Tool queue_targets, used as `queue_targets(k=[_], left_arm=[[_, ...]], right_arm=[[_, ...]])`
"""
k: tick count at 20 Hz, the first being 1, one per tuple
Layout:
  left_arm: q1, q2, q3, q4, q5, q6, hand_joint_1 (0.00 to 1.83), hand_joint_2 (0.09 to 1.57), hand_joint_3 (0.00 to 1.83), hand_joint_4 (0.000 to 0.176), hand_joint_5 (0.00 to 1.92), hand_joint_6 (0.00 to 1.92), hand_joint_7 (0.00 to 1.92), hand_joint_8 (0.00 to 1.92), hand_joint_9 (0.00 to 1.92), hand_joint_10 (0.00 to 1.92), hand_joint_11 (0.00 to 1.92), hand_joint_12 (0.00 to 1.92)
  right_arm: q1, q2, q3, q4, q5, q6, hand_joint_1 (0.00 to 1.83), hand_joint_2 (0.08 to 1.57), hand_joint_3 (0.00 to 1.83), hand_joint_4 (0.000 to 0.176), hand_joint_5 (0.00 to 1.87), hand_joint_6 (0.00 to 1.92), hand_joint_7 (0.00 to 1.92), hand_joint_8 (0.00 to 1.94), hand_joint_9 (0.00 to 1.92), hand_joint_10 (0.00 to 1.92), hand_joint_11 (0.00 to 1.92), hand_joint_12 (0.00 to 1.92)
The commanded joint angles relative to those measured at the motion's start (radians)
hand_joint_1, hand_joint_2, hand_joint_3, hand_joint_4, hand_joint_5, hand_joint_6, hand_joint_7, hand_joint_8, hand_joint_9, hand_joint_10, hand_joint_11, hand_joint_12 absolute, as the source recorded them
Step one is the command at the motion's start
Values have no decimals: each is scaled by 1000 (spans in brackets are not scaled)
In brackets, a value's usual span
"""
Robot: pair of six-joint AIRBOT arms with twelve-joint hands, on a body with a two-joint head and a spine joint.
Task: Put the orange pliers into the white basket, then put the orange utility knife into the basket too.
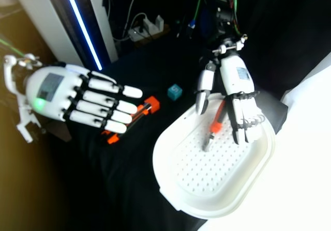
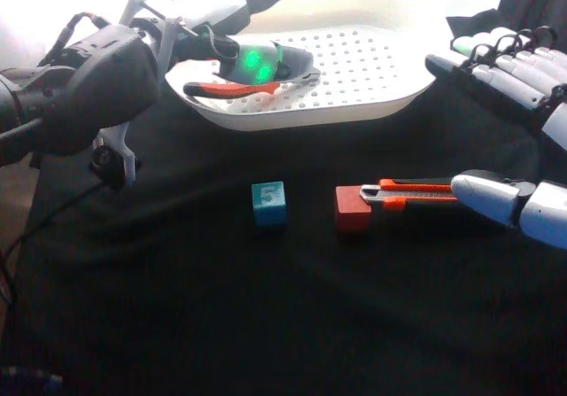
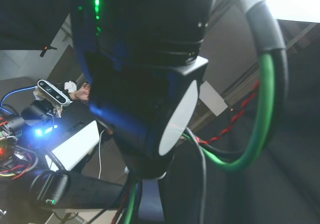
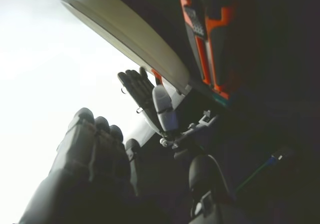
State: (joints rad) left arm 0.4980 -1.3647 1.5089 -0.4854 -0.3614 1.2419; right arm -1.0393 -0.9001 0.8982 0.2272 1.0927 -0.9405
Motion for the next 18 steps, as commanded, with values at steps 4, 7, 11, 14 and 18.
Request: queue_targets(k=[4,7,11,14,18], left_arm=[[-1,95,-110,83,-235,-6,308,1238,8,119,0,0,0,0,0,0,0,0],[71,196,-215,165,-378,-89,264,1291,17,143,0,0,0,0,0,0,0,0],[203,325,-357,202,-581,-128,248,1302,9,134,13,5,0,0,38,14,33,19],[310,393,-448,202,-747,-147,375,1381,5,79,53,4,0,0,11,0,1,29],[473,444,-545,156,-961,-158,357,1348,3,96,79,2,20,4,86,4,0,552]], right_arm=[[8,2,4,-24,112,17,427,1241,0,68,0,0,0,0,0,0,0,0],[8,-3,21,-38,54,20,502,1213,0,116,0,0,0,0,0,0,0,0],[9,-38,43,-38,-10,23,564,1238,0,22,0,0,0,0,0,0,38,21],[10,-61,64,-30,-57,23,636,1228,2,0,0,0,0,0,33,10,1,249],[31,-109,109,-21,-142,23,660,1239,1,0,63,7,96,8,121,19,0,327]])
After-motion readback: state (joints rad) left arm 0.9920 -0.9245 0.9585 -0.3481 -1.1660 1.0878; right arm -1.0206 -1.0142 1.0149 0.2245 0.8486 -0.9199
